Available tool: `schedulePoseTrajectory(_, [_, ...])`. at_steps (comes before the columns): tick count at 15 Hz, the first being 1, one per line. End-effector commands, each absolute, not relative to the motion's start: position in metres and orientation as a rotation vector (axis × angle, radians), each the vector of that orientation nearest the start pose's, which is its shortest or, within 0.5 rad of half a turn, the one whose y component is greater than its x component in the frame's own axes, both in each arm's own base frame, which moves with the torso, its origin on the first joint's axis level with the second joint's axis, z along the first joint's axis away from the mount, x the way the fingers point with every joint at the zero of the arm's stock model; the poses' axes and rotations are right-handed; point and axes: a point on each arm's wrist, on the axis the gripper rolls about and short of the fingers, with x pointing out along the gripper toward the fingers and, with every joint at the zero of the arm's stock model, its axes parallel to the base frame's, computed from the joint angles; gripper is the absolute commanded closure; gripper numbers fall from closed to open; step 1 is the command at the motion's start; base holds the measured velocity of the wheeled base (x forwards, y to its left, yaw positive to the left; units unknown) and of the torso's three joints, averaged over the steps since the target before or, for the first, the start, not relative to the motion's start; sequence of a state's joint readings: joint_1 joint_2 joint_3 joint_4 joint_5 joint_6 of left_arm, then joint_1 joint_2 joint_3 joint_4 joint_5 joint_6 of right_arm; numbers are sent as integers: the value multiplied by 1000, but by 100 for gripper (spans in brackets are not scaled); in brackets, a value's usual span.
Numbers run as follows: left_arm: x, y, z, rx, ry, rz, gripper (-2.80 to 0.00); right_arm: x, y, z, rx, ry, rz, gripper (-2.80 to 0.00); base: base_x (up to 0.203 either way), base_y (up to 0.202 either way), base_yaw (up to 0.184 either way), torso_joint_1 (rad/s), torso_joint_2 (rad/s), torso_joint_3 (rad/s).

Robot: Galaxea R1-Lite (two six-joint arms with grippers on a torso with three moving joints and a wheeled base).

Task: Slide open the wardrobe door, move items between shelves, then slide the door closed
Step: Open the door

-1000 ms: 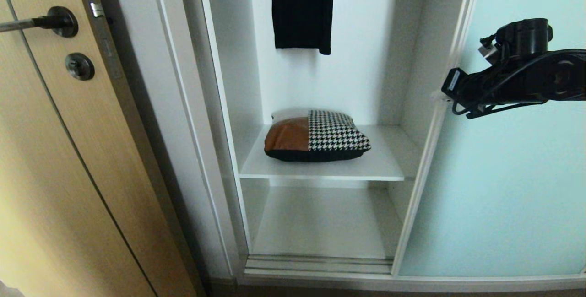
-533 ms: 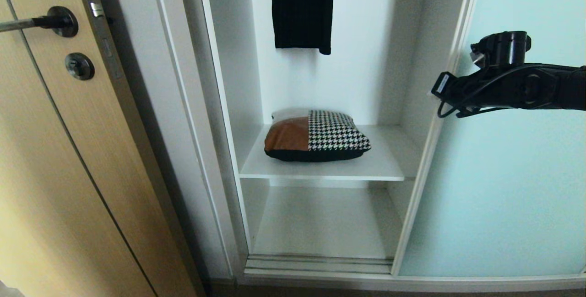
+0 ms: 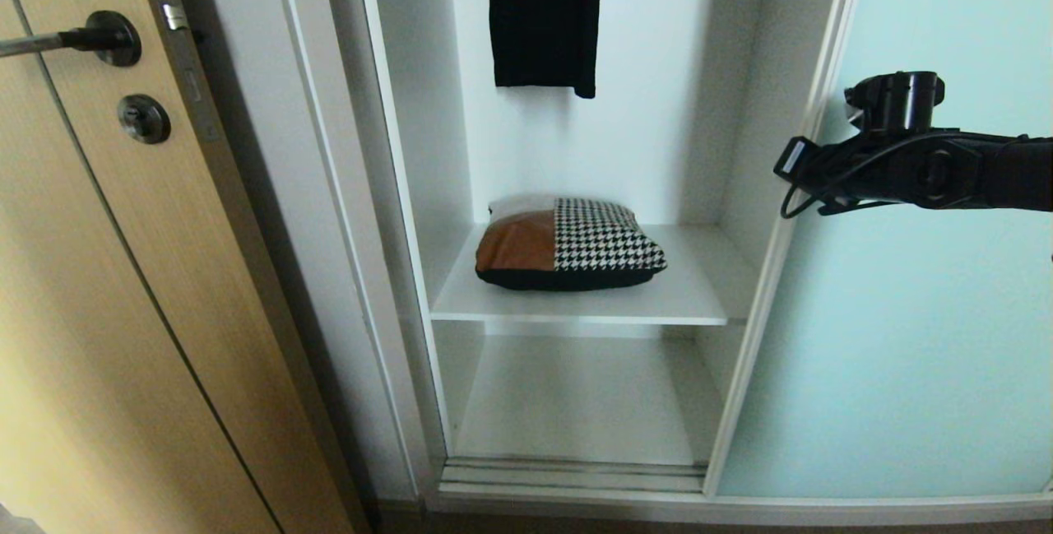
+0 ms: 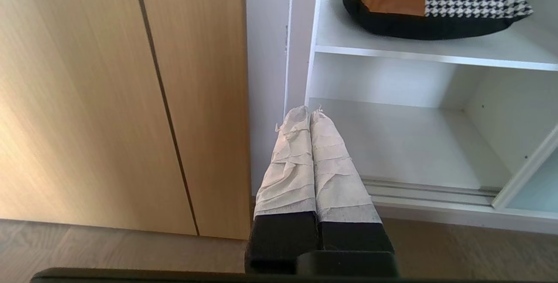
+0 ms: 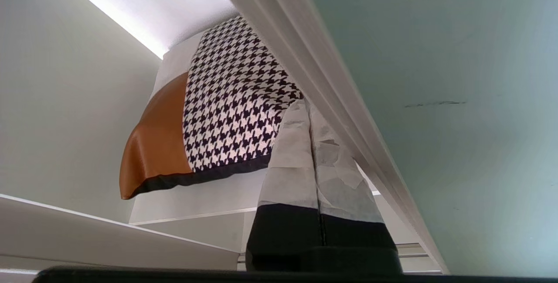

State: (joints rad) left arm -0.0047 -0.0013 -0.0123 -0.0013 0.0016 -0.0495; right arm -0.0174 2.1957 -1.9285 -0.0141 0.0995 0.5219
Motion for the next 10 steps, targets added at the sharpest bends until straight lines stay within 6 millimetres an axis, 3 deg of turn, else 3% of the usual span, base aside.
schedulePoseTrajectory(1, [-24,0,79,-51,-14,-3,0,464,-13,243,539,266,-1,0,0,0,0,0,0,0])
schedulePoseTrajectory(10, [-24,0,79,-51,-14,-3,0,458,-27,248,543,261,-33,0,0,0,0,0,0,0])
